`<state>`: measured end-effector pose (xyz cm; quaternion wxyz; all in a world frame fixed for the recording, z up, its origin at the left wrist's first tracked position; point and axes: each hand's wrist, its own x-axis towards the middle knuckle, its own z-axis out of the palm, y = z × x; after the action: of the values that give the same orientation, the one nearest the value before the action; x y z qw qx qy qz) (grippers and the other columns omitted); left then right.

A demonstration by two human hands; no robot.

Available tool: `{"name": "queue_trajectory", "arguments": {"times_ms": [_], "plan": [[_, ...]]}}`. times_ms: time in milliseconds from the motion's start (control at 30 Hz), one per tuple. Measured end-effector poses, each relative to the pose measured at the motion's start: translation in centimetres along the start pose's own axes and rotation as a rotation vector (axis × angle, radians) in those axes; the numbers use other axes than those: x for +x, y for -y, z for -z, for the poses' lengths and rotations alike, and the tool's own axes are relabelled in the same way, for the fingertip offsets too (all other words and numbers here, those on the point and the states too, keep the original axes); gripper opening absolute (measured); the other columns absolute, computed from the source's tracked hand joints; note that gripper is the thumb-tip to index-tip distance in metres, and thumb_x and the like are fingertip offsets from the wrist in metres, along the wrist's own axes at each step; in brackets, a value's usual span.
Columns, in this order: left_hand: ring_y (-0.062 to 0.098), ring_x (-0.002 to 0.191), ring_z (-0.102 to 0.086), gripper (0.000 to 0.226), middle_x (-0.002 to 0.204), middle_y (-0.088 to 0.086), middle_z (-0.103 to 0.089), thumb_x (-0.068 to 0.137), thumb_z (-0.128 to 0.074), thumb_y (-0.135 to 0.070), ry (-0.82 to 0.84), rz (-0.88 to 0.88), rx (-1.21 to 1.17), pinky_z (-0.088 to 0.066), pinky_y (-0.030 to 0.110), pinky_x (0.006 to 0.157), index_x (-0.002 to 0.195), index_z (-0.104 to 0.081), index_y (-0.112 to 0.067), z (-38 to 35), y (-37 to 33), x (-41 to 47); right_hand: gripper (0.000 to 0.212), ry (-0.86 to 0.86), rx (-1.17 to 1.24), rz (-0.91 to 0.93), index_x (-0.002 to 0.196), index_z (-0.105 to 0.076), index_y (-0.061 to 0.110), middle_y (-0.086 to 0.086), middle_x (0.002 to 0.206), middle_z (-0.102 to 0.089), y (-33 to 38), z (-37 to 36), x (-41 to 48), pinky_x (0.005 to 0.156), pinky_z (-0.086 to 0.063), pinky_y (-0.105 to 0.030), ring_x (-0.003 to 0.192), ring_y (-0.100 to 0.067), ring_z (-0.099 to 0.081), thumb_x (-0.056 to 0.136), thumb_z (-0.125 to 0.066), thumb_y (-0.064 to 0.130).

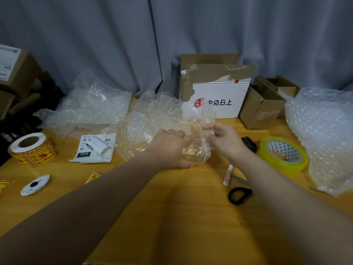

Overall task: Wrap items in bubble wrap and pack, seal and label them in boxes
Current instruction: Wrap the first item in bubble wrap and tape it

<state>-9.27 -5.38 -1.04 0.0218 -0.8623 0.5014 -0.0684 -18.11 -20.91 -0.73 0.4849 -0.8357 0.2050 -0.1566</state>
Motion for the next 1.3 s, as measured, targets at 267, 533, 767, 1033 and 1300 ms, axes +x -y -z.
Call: {"name": "queue_trajectory", "arguments": {"times_ms": [267, 533, 767, 1033, 1300], "plan": [[0.021, 0.121, -0.046, 0.087, 0.137, -0.004, -0.048, 0.072, -0.056, -0.071, -0.020, 0.012, -0.019, -0.034, 0.037, 0.097, 0.145, -0.026, -0.035, -0.3, 0.3, 0.2, 0.051, 0.038, 0.511, -0.204, 0.130, -0.027, 0.018, -0.012, 0.094, -0.057, 0.3, 1.0, -0.6, 0.065, -0.057, -0.030, 0.078, -0.021, -0.061, 0.091, -0.058, 0.005], [0.021, 0.118, -0.048, 0.085, 0.135, -0.005, -0.049, 0.073, -0.057, -0.070, -0.052, 0.023, -0.022, -0.035, 0.038, 0.099, 0.145, -0.029, -0.034, -0.5, 0.0, -0.2, 0.119, -0.194, 0.572, -0.388, 0.149, 0.016, 0.034, -0.014, 0.143, -0.042, -0.7, -1.9, -2.3, 0.108, -0.026, -0.053, 0.129, -0.024, -0.040, 0.077, -0.079, 0.023], [0.022, 0.119, -0.047, 0.085, 0.136, -0.003, -0.048, 0.074, -0.055, -0.071, -0.041, 0.026, 0.011, -0.036, 0.039, 0.100, 0.145, -0.027, -0.033, -0.4, 0.0, -0.2, 0.094, -0.190, 0.691, -0.592, 0.149, -0.011, 0.029, 0.000, 0.116, -0.064, -1.6, -1.1, -3.3, 0.067, -0.045, -0.032, 0.092, -0.020, -0.067, 0.081, -0.073, 0.042], [0.023, 0.122, -0.046, 0.086, 0.138, -0.004, -0.046, 0.074, -0.055, -0.071, -0.028, 0.032, 0.022, -0.034, 0.040, 0.101, 0.145, -0.026, -0.034, -0.5, -0.2, -0.3, 0.037, -0.013, 0.102, -0.334, 0.080, -0.061, 0.001, -0.015, 0.075, -0.065, -1.9, 0.6, -4.5, 0.034, -0.045, -0.028, 0.041, -0.014, -0.059, 0.083, -0.072, 0.036], [0.023, 0.122, -0.046, 0.085, 0.139, -0.003, -0.046, 0.075, -0.054, -0.071, -0.018, 0.047, 0.024, -0.034, 0.040, 0.102, 0.145, -0.025, -0.034, -0.4, -0.3, -0.1, 0.045, -0.283, -0.107, -0.100, 0.065, -0.039, 0.008, -0.010, 0.062, -0.054, -1.8, -1.1, -3.8, 0.028, -0.027, -0.024, 0.040, -0.026, -0.043, 0.083, -0.072, 0.033]]}}
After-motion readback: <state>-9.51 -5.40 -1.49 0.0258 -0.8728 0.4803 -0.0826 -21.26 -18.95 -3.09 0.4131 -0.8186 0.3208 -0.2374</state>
